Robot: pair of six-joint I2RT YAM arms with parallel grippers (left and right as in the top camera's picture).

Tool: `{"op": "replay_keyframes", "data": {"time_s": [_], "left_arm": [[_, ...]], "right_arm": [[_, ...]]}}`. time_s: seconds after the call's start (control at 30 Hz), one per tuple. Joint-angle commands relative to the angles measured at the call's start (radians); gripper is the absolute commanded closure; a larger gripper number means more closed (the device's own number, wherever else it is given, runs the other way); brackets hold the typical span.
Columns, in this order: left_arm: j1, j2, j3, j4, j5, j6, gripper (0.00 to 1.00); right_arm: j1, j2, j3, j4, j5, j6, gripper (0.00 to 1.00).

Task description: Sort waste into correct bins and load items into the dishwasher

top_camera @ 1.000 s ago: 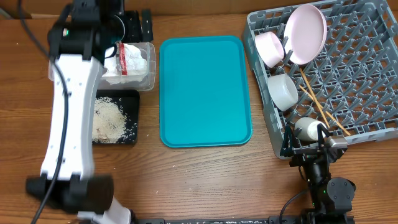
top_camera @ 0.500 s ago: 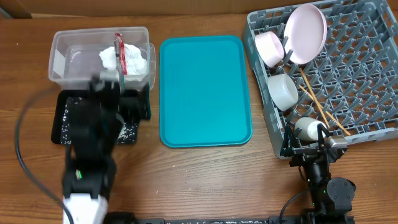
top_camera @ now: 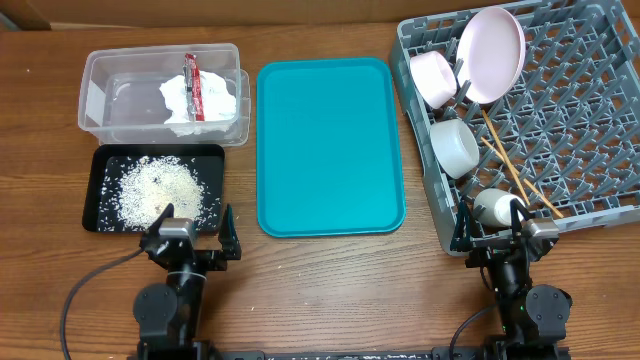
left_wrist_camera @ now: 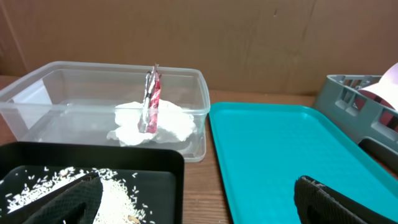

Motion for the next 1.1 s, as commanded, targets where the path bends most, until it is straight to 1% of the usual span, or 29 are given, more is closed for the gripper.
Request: {"op": "replay_keyframes", "data": {"time_s": [0.0,0.13,1.07], "left_arm": [[0.005,-0.089,-0.061,0.004,-0.026,-0.017,0.00],[0.005,-0.126,-0.075,-0.031,-0.050,-0.009,0.00],[0.005,-0.124,-0.075,-0.029,-0.047,-0.009,0.00]], "right_arm": [[0.006,-0.008,-0.011,0.004,-0.004,0.001,0.00],[0.006,-0.008,-0.011,0.004,-0.004,0.001,0.00],[0.006,-0.008,-0.011,0.004,-0.004,0.001,0.00]]}}
